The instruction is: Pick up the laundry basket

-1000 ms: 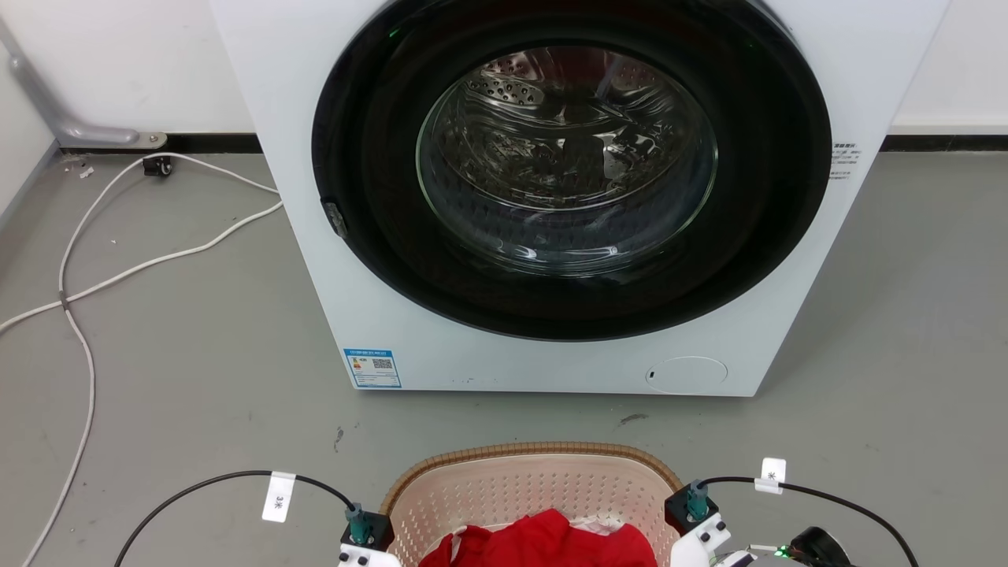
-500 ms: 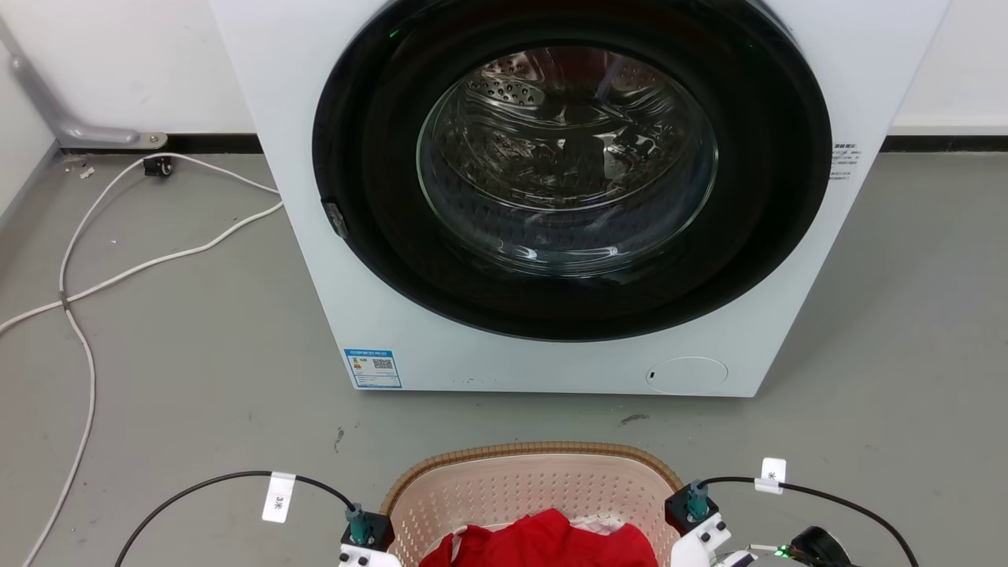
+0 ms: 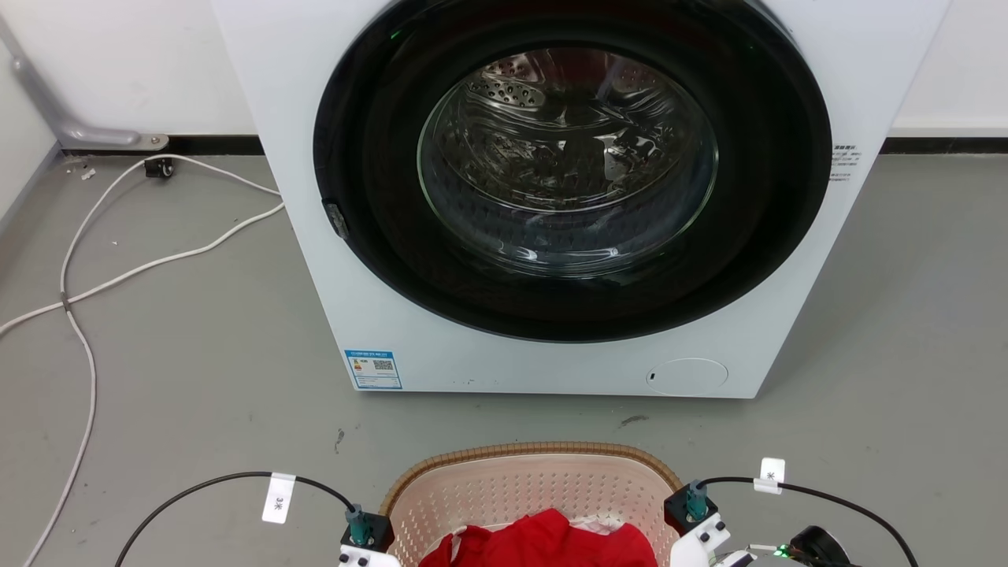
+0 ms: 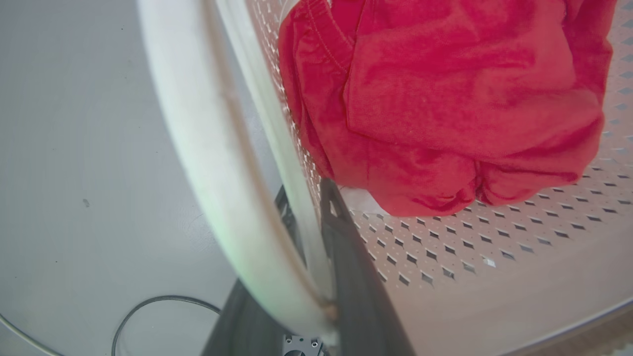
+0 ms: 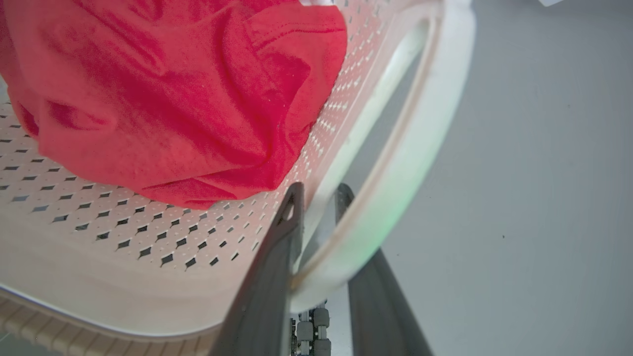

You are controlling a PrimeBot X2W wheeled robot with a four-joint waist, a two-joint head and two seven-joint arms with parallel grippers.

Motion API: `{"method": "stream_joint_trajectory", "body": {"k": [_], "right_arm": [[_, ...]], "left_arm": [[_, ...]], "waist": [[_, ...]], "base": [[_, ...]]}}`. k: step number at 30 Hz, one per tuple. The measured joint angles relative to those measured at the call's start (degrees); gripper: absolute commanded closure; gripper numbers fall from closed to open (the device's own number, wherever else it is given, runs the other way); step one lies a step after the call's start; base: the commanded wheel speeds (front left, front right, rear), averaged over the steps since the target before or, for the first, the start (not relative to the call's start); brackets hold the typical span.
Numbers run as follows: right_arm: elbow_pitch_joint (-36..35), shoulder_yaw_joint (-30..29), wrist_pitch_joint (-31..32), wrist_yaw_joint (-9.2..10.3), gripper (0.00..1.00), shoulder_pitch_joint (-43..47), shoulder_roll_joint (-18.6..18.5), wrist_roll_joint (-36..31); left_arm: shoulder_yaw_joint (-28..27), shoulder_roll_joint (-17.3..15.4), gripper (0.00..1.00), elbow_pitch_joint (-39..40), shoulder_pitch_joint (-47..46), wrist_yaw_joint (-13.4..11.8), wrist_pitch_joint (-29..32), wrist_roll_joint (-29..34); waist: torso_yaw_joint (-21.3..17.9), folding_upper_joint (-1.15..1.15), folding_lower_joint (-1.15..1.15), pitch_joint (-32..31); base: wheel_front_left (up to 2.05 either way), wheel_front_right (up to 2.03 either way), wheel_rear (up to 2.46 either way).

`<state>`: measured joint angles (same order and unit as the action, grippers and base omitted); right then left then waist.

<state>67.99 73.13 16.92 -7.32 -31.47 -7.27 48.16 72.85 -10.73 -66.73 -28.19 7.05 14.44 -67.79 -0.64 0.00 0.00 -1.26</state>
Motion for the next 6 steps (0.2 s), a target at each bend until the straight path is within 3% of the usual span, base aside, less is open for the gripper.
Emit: {"method": "stream_joint_trajectory", "body": {"k": [6], "right_arm": [[0.0,0.0,0.0,0.0,1.0,0.0,0.0,-0.1]], "left_arm": [[0.1,0.0,1.0,0.0,0.0,0.0,0.0,0.0]], "waist": [[0.1,0.0,0.0,-0.1]], "base": [[0.0,0.0,0.0]]}}
